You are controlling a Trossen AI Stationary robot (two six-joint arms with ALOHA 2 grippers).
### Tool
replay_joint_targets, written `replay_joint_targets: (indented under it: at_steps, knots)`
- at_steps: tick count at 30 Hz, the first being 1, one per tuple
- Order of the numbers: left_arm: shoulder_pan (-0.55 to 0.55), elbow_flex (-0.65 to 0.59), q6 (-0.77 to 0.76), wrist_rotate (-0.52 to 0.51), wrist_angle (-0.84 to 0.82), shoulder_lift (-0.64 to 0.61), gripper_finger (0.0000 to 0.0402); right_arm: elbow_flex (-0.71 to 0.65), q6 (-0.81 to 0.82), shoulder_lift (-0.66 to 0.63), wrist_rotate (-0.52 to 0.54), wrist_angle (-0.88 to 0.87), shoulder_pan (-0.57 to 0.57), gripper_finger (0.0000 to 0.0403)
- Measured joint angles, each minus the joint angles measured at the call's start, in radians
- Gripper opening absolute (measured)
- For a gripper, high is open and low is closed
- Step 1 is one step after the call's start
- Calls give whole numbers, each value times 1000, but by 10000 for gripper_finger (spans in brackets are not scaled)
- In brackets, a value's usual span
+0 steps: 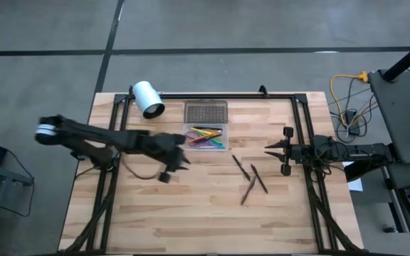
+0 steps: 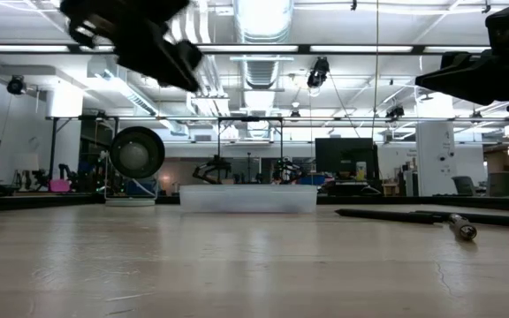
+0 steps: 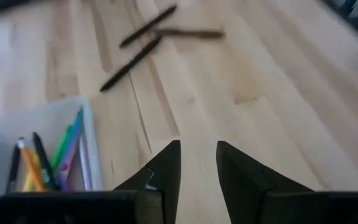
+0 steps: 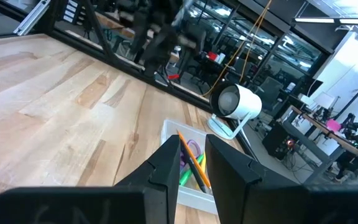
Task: Pick & place school supplies into a supply box
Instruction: Put the black pen into the supply box
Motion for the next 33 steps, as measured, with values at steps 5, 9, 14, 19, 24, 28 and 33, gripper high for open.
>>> replay_joint_targets:
  at_steps: [5, 9, 14, 19, 24, 28, 33]
  knots:
    - [-1, -184, -2, 1, 5, -285, 87, 0, 0, 0, 0, 0, 0, 68]
    - [0, -333, -6, 1, 30, -511, 87, 0, 0, 0, 0, 0, 0, 68]
    - [0, -517, -42, 1, 402, -720, 87, 0, 0, 0, 0, 0, 0, 68]
    - [0, -674, -42, 1, 774, -833, 87, 0, 0, 0, 0, 0, 0, 68]
    - [0, -760, -59, 1, 894, -913, 87, 0, 0, 0, 0, 0, 0, 68]
    - [0, -784, -66, 1, 886, -952, 87, 0, 0, 0, 0, 0, 0, 68]
    - [-1, -783, -70, 1, 881, -983, 87, 0, 0, 0, 0, 0, 0, 68]
